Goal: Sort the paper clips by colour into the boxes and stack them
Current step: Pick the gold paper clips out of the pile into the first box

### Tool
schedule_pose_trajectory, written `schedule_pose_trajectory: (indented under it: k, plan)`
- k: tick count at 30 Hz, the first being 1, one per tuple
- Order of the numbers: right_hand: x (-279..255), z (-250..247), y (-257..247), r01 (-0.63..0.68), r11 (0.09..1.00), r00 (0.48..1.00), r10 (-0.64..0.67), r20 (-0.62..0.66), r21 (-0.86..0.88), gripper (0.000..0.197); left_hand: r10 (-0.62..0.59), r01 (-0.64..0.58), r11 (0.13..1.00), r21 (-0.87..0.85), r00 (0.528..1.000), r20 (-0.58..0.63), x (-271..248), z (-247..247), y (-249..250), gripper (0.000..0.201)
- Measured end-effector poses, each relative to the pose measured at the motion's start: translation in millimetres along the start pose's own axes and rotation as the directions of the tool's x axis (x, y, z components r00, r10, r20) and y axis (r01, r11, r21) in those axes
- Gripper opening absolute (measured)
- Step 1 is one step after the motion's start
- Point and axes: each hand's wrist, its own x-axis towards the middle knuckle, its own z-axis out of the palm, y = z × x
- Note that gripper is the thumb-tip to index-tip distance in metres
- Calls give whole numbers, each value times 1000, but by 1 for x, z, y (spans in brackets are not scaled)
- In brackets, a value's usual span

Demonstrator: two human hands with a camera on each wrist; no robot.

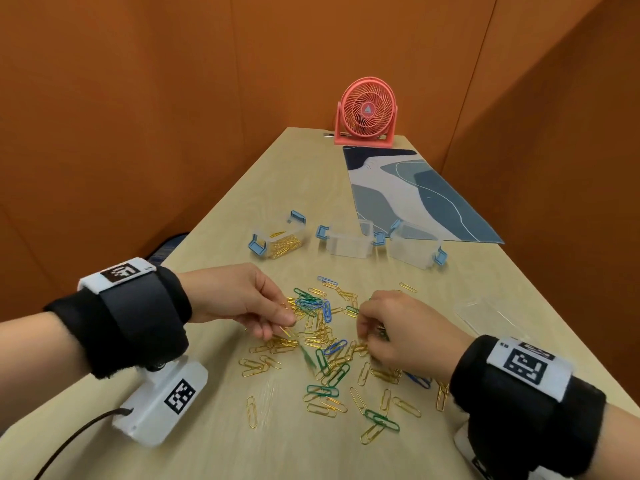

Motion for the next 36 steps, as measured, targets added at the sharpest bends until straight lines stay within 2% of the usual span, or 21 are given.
schedule_pose_trajectory:
  k: [2, 4, 6, 7, 9, 11, 13, 16, 21, 24, 29, 36]
  plan:
    - [1, 0, -2, 68, 995, 997, -69, 15, 68, 23, 43, -34, 989, 145, 997, -61, 2, 5, -2, 7]
    - [2, 0, -3, 125, 986, 988, -133, 73, 107, 36, 106, -68, 927, 368, 991, -84, 3, 8, -3, 17]
    - [1, 0, -3, 131, 986, 980, -145, 140, 102, 48, 134, -89, 829, 552, 990, -43, 3, 11, -4, 37]
    - [1, 0, -3, 123, 988, 979, -136, 153, 92, 49, 135, -104, 799, 592, 991, -7, 3, 11, -4, 47]
    - [1, 0, -2, 98, 991, 986, -108, 127, 88, 40, 131, -136, 780, 611, 990, 53, 4, 12, -4, 56]
    - [2, 0, -2, 65, 992, 993, -75, 88, 107, 24, 160, -166, 788, 592, 985, 62, 6, 10, -6, 50]
    - [4, 2, -1, 29, 991, 996, -39, 75, 130, 13, 193, -183, 811, 556, 980, 42, 6, 8, -8, 36]
    - [4, 4, 2, 3, 992, 995, -16, 95, 128, 10, 169, -166, 814, 556, 984, 47, 5, 8, -9, 17]
    - [3, 5, 1, 22, 997, 992, -30, 119, 72, 6, 125, -118, 750, 651, 992, 35, 1, 13, -7, 6]
    - [3, 4, 1, 17, 996, 997, -24, 76, 91, 8, 147, -127, 808, 575, 989, 12, -1, 11, -1, 11]
    - [3, 2, 1, 41, 982, 999, -41, -4, 182, 8, 108, -76, 961, 267, 988, -110, 2, 12, 11, 7]
    - [3, 1, 1, 17, 974, 996, 3, -88, 226, 8, 79, -77, 997, 24, 993, -88, 6, 23, 18, 11]
